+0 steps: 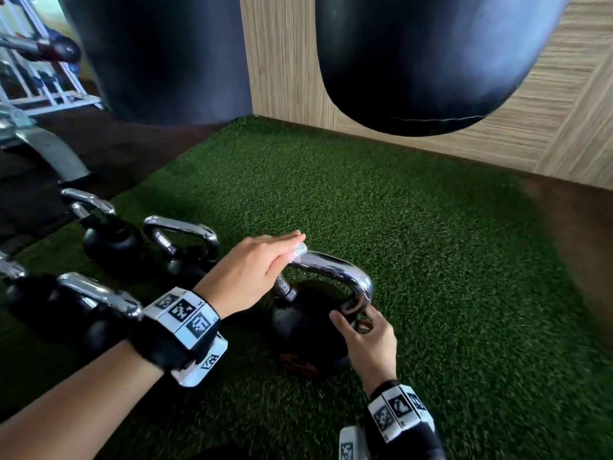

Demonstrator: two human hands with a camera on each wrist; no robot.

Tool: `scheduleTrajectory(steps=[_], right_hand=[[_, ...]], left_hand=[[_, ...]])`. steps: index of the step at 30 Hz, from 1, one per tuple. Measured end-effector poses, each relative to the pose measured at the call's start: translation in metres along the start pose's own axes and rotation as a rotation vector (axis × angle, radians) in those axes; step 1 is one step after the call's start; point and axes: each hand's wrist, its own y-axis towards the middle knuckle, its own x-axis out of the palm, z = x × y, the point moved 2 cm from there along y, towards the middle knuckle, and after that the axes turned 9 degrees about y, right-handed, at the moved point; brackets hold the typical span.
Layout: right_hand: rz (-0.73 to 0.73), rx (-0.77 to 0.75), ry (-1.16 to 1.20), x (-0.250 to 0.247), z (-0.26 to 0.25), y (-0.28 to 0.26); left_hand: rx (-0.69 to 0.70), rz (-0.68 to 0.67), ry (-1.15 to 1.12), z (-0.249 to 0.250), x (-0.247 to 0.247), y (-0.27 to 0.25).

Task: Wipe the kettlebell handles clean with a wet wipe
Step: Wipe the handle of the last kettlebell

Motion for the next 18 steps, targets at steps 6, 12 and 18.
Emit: scheduleTrajectory(steps=[6,12,18], right_hand=[[-0.015,-0.030,-0.028,0.000,-0.004,-0.002],[-0.001,-0.062,-0.064,0.002,-0.004,-0.003],[-0.028,-0.028,-0.062,0.001,-0.004,0.000]], left_hand=[[-0.178,0.011,-0.108,-0.028,0.011,-0.012],[-0.328,-0.031,-0.534,-0.056,0.029,-0.026],[-0.549,0.022,-0.803,-0.067,0.067,-0.050]])
